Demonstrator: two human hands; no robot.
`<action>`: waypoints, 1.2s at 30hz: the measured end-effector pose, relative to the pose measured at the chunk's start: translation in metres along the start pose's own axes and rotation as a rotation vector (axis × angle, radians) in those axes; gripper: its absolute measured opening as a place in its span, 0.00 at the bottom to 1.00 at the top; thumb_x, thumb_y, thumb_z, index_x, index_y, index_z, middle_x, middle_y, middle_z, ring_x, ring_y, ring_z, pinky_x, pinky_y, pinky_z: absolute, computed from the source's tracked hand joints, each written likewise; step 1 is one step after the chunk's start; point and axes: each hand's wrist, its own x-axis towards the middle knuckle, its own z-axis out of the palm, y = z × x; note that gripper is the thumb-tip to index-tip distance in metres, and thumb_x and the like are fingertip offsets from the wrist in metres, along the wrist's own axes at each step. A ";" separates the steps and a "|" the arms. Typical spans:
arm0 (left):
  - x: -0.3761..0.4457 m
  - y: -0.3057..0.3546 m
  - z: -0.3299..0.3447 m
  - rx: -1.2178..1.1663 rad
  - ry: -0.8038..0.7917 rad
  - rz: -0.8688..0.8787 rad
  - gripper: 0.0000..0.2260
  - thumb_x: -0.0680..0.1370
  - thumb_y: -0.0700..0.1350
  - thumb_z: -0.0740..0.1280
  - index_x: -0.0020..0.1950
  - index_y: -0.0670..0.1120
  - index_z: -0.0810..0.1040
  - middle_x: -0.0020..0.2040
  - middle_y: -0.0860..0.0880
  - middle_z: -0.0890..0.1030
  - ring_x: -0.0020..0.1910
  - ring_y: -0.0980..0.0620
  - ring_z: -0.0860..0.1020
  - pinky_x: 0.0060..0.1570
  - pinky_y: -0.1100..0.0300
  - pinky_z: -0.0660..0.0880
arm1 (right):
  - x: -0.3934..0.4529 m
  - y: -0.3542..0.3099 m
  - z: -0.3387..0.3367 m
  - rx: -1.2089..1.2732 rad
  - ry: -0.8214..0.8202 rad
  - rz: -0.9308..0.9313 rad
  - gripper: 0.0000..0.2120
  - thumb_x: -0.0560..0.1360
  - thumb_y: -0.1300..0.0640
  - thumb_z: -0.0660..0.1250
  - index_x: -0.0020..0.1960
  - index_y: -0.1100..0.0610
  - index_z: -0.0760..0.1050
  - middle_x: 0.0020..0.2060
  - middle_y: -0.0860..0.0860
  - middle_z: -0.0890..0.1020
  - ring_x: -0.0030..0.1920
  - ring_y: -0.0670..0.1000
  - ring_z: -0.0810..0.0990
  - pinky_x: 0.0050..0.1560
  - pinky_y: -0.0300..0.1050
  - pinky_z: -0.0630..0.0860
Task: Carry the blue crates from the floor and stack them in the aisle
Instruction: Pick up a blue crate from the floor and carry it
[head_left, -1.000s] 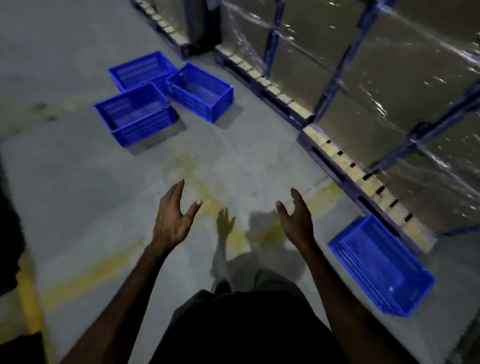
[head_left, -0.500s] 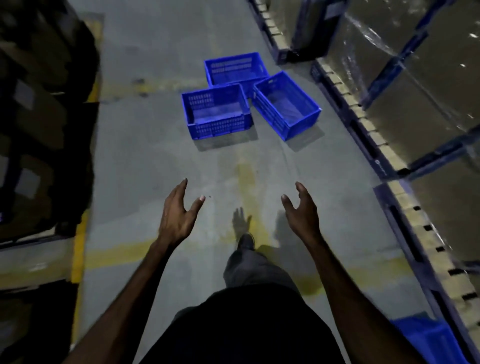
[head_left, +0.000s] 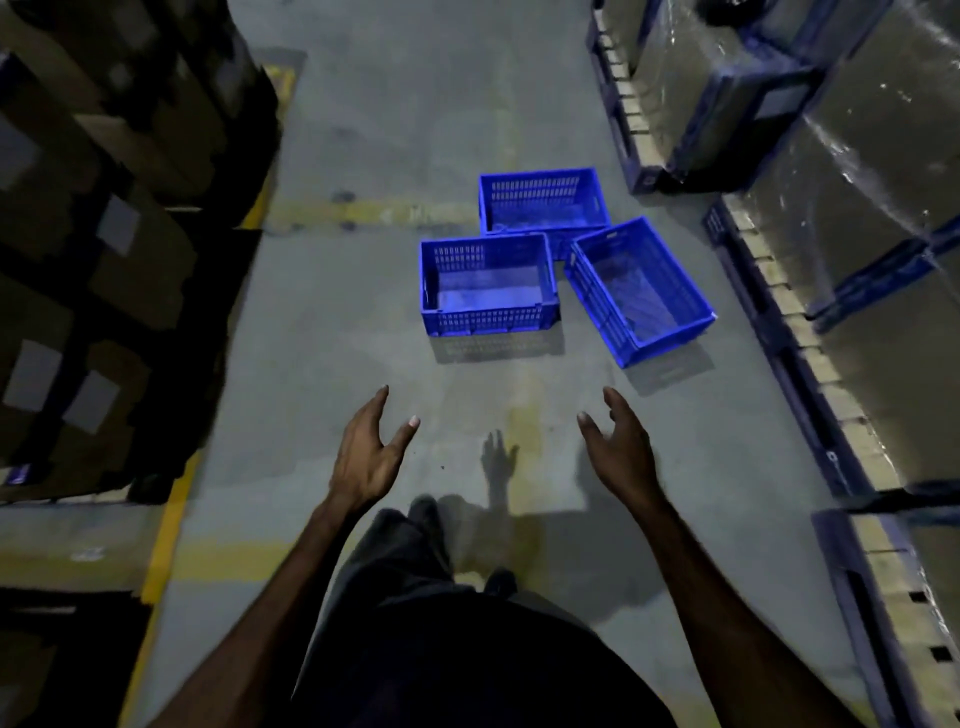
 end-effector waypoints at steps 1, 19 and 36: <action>0.017 0.000 0.001 0.000 -0.011 -0.012 0.32 0.81 0.59 0.66 0.82 0.48 0.62 0.80 0.47 0.65 0.79 0.48 0.64 0.77 0.50 0.61 | 0.017 -0.004 0.004 -0.008 -0.010 0.006 0.29 0.79 0.47 0.66 0.77 0.54 0.64 0.75 0.52 0.70 0.73 0.53 0.70 0.72 0.54 0.68; 0.372 0.067 -0.011 0.074 -0.195 0.000 0.32 0.81 0.58 0.66 0.81 0.45 0.63 0.79 0.44 0.67 0.78 0.45 0.65 0.76 0.51 0.61 | 0.312 -0.107 0.049 -0.015 0.049 0.225 0.28 0.79 0.49 0.68 0.75 0.57 0.67 0.71 0.54 0.74 0.70 0.55 0.74 0.70 0.51 0.70; 0.598 0.072 0.083 0.117 -0.171 -0.305 0.34 0.80 0.60 0.67 0.81 0.45 0.63 0.78 0.41 0.69 0.74 0.40 0.70 0.73 0.44 0.68 | 0.625 -0.070 0.068 -0.116 -0.273 0.270 0.29 0.79 0.50 0.67 0.77 0.59 0.64 0.73 0.57 0.72 0.72 0.58 0.71 0.72 0.54 0.68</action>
